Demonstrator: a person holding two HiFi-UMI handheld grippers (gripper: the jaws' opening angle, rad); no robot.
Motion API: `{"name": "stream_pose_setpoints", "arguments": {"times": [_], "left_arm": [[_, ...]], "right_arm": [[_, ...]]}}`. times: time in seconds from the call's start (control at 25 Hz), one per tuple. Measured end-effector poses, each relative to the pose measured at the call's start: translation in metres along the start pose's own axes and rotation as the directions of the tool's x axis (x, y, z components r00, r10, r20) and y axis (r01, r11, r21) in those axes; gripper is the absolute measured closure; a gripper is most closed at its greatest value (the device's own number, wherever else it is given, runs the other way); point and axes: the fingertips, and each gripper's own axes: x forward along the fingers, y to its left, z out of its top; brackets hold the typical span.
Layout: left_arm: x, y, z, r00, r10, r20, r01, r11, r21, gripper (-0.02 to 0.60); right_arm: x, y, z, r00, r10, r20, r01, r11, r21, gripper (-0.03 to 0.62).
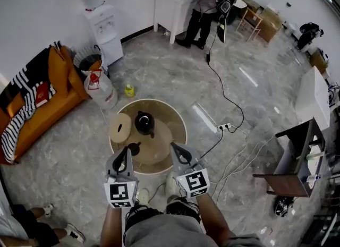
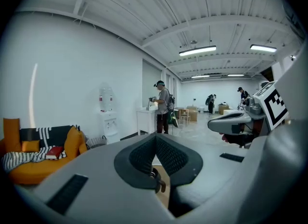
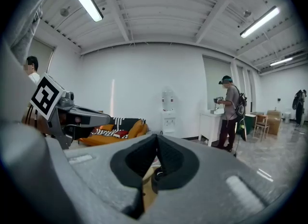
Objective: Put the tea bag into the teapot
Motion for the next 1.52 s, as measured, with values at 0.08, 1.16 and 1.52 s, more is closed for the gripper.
{"name": "stream_pose_setpoints", "arguments": {"times": [0.08,1.16,1.52], "left_arm": [[0.011,0.004,-0.010,0.999,0.027,-0.024,-0.027,1.000,-0.016,0.565],[0.114,0.036,-0.246,0.953,0.097,-0.287,-0.147,0.976,-0.161,0.565],[0.126,0.037,-0.336,0.933,0.087,-0.350,-0.162,0.968,-0.190,0.565]], "right_arm": [[0.016,-0.005,-0.012,0.999,0.034,-0.025,-0.034,0.999,0.007,0.594],[0.157,-0.005,-0.255,0.940,0.227,-0.254,-0.216,0.974,0.071,0.594],[0.167,0.005,-0.340,0.916,0.238,-0.322,-0.211,0.970,0.117,0.594]]}}
